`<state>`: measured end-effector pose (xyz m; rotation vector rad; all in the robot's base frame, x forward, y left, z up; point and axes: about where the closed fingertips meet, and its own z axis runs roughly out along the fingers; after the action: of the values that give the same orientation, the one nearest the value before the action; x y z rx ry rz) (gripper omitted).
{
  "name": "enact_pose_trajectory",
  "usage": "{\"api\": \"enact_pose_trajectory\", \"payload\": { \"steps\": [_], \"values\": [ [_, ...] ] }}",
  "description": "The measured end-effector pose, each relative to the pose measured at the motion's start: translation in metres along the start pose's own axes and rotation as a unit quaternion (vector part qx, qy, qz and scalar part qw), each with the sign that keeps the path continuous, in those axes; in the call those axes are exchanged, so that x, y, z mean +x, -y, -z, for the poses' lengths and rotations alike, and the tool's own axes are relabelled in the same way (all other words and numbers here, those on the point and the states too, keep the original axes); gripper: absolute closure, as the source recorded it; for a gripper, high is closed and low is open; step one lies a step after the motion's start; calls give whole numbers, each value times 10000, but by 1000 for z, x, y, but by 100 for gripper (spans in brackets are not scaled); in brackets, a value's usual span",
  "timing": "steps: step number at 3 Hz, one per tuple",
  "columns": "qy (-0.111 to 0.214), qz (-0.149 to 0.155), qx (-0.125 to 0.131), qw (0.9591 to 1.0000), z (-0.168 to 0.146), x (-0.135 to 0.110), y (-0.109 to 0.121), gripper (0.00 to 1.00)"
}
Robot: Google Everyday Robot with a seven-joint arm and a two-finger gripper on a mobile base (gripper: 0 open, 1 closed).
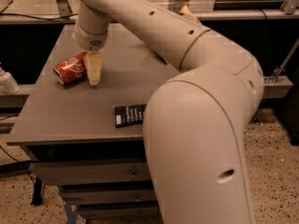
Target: Place coke can upright
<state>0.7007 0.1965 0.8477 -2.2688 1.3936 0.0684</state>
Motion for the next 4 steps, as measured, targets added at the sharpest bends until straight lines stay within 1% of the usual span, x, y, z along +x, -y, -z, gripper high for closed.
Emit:
{"api": "enact_pose_trajectory", "payload": {
  "steps": [1,2,3,4],
  "values": [
    [-206,282,-297,9990,-7,-12,6,0],
    [-311,478,-661,9962,-10,-21,7,0],
    [-339,549,-967,9932,-12,-26,1,0],
    [-338,563,-1146,9912,-15,-29,-2,18]
  ]
}}
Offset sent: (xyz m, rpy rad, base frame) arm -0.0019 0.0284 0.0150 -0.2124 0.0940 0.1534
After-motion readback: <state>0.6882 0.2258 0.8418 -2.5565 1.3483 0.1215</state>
